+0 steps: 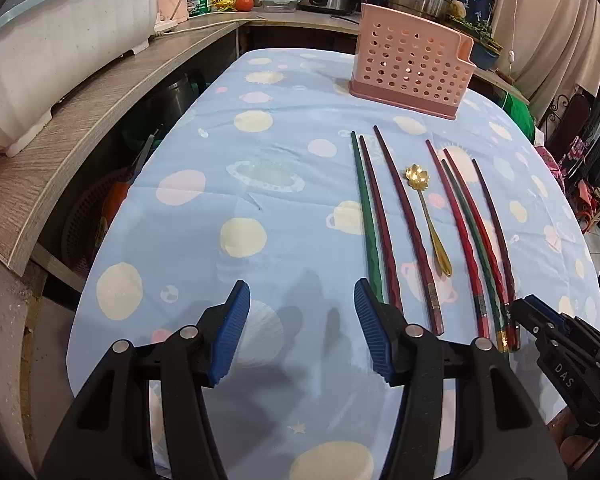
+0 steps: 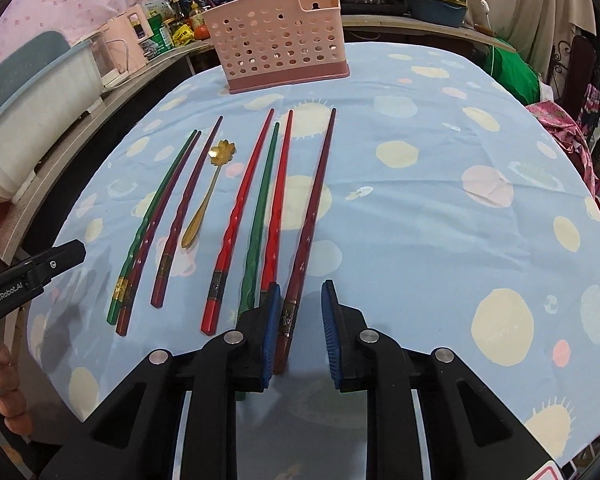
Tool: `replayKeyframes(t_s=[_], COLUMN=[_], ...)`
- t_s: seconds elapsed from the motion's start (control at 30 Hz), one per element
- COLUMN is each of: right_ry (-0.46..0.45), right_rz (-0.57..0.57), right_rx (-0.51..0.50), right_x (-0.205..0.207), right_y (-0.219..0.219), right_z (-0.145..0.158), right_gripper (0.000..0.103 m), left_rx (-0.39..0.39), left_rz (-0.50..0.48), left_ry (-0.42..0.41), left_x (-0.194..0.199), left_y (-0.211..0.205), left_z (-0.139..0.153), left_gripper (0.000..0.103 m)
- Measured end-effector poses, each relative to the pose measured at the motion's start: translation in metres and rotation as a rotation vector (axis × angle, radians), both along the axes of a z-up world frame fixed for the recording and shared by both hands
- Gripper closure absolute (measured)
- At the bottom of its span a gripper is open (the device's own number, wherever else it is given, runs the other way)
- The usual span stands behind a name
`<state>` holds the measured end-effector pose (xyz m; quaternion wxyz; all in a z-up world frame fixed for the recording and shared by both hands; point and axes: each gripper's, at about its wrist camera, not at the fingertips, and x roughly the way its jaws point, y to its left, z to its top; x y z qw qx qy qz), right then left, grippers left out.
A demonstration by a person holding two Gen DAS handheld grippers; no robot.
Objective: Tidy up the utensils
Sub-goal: 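Withdraw both tools back toward the remaining chopsticks, then grasp a dark red chopstick with the right tool while the left tool grasps a green chopstick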
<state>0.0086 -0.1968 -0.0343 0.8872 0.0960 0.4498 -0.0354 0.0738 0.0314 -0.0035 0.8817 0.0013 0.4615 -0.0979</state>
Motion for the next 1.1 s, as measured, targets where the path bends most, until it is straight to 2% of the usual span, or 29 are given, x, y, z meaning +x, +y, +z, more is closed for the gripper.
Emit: replayKeyframes(t_s=[0.33, 1.1], right_ry=[-0.010, -0.021], right_rz=[0.001, 0.004], right_rx=[-0.027, -0.025], right_x=[-0.007, -0.020], right_y=[0.000, 0.000], right_z=[-0.002, -0.003], right_gripper=[0.094, 0.095], left_rx=[-0.006, 0.005], left_rz=[-0.014, -0.068], left_ry=[0.010, 0.065], left_x=[-0.006, -0.015], left_y=[-0.004, -0.024], left_z=[-0.006, -0.028], left_gripper=[0.051, 0.051])
